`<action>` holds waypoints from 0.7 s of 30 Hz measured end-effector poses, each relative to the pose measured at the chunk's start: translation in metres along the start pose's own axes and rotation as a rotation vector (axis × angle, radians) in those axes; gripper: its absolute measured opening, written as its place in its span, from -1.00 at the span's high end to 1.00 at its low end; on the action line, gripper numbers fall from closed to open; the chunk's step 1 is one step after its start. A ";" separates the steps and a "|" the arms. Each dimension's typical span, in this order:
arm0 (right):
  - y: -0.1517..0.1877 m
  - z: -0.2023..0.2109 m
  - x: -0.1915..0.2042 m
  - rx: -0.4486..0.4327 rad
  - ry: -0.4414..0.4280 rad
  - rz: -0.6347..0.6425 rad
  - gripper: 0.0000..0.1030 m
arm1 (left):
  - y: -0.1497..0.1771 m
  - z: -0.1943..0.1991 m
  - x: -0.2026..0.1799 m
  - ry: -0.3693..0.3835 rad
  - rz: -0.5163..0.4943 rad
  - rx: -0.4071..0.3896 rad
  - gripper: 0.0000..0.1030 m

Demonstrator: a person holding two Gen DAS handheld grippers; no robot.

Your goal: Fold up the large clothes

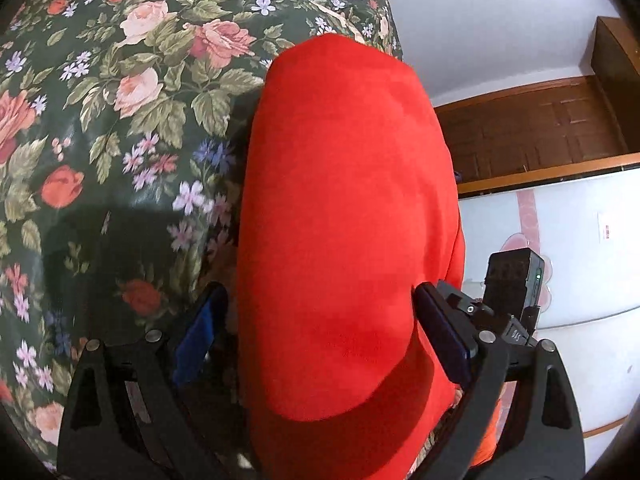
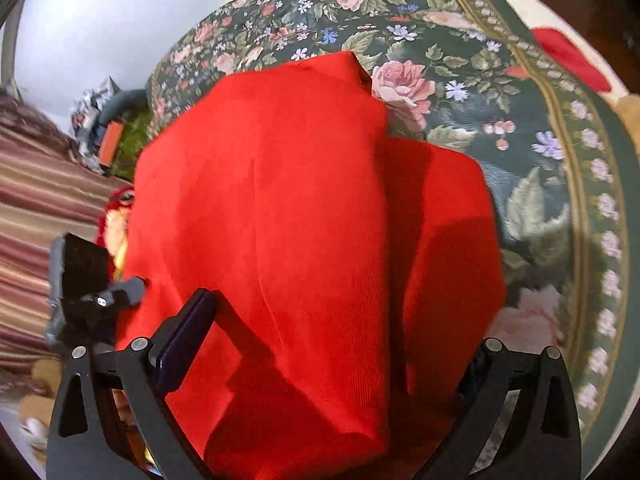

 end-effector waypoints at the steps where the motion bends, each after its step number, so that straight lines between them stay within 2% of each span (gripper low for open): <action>1: -0.001 0.000 -0.002 -0.001 -0.025 -0.018 -0.96 | -0.001 -0.001 0.000 0.002 0.001 -0.001 -0.76; 2: -0.001 -0.001 -0.004 -0.001 -0.058 -0.042 -0.88 | -0.001 -0.002 -0.002 0.005 0.000 -0.002 -0.71; 4: -0.001 -0.002 -0.005 0.010 -0.133 -0.078 -0.67 | 0.000 -0.002 -0.006 0.034 -0.004 0.011 -0.47; 5: 0.000 -0.003 -0.007 0.018 -0.141 -0.097 -0.57 | -0.001 -0.002 -0.006 0.033 -0.002 0.009 -0.46; 8: 0.006 -0.002 -0.005 0.022 -0.112 -0.082 -0.20 | 0.007 0.000 -0.015 0.004 -0.043 -0.008 -0.24; 9: 0.007 0.000 -0.004 0.032 -0.118 -0.077 0.01 | 0.003 0.007 -0.013 -0.002 -0.054 -0.010 -0.16; 12: 0.014 0.002 0.006 0.072 -0.154 -0.066 0.31 | 0.013 0.016 -0.020 -0.024 -0.085 -0.016 0.00; 16: 0.023 0.008 0.028 0.077 -0.144 -0.029 0.45 | 0.024 0.035 -0.031 -0.066 -0.127 -0.027 0.15; 21: 0.022 0.010 0.063 0.065 -0.144 0.015 0.48 | 0.034 0.078 -0.041 -0.097 -0.165 -0.081 0.17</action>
Point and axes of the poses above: each gripper's, at about its wrist camera, not at the fingertips, and z roughly against the way its jaws point, x to its left, y to its underside, the point moved 3 cm from there along -z, roughly the way its jaws point, and after that the axes turned 3 degrees about x, right-handed, at the moved point
